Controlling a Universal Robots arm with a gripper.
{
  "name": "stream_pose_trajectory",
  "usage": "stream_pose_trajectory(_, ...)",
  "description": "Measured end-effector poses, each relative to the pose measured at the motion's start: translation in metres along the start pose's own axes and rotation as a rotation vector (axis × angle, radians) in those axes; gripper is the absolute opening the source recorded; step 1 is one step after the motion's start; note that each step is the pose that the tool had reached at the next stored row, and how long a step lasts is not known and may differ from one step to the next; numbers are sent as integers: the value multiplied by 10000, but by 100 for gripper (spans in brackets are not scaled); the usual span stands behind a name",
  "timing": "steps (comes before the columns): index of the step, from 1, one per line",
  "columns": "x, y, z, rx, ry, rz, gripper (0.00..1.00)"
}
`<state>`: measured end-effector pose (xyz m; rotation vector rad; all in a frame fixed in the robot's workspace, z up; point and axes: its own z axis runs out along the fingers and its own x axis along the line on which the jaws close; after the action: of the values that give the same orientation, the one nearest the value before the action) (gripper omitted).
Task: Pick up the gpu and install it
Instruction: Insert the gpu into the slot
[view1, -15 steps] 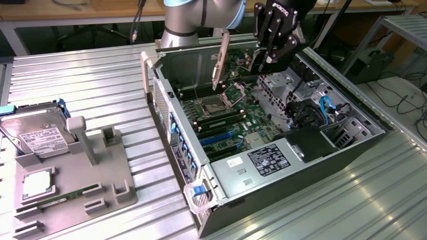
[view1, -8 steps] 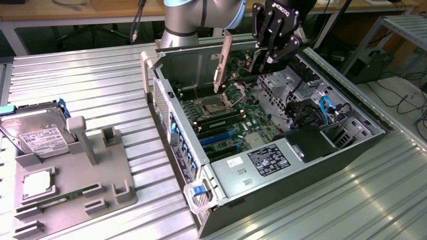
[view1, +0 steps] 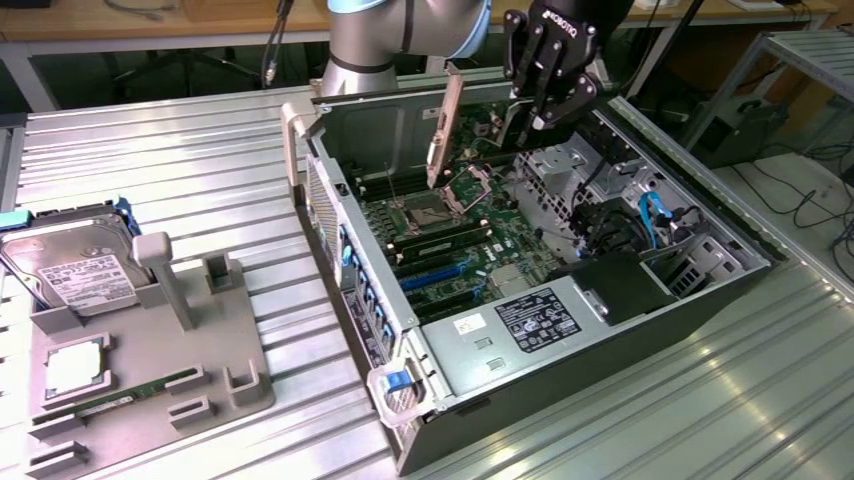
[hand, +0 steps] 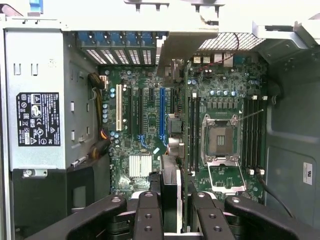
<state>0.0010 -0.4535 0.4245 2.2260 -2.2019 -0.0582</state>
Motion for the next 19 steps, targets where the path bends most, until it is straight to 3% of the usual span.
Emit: stream_pose_trajectory(19, 2, -4, 110, -15, 0, 4, 28)
